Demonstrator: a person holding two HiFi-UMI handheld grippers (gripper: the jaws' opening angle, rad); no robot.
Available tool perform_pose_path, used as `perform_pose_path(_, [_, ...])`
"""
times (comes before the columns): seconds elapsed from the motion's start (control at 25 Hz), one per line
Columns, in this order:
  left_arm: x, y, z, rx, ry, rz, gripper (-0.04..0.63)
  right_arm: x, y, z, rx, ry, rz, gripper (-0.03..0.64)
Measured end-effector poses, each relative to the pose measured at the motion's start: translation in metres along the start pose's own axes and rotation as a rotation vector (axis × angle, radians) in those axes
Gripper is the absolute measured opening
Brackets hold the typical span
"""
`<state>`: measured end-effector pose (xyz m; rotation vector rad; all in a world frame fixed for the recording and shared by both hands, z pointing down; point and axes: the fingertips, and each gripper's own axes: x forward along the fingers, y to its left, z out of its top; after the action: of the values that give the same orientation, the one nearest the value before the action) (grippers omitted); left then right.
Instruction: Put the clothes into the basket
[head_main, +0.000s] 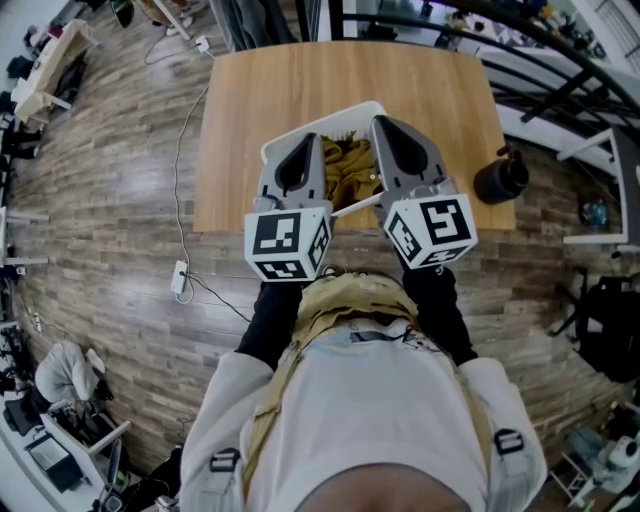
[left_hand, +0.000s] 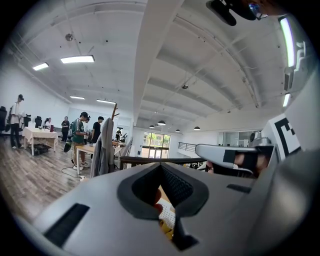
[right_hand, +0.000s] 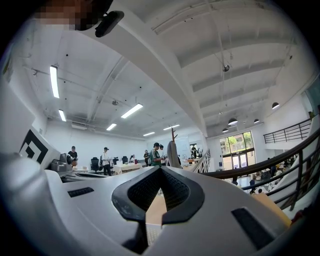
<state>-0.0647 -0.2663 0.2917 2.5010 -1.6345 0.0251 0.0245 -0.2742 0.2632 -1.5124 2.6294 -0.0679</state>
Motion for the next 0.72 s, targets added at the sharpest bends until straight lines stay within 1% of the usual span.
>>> perform_pose_path(0.16, [-0.0022,-0.0005,-0.0008,0.0,0.001,-0.002,0.0,-0.0025,0.0001,0.0015,-0.009,-0.007,-0.014,0.02])
perform_pose_path(0.72, [-0.0061,-0.0014,-0.0053,-0.014,0.009,-0.006,0.0,-0.0085,0.0019,-0.0026,-0.004,0.001,-0.018,0.02])
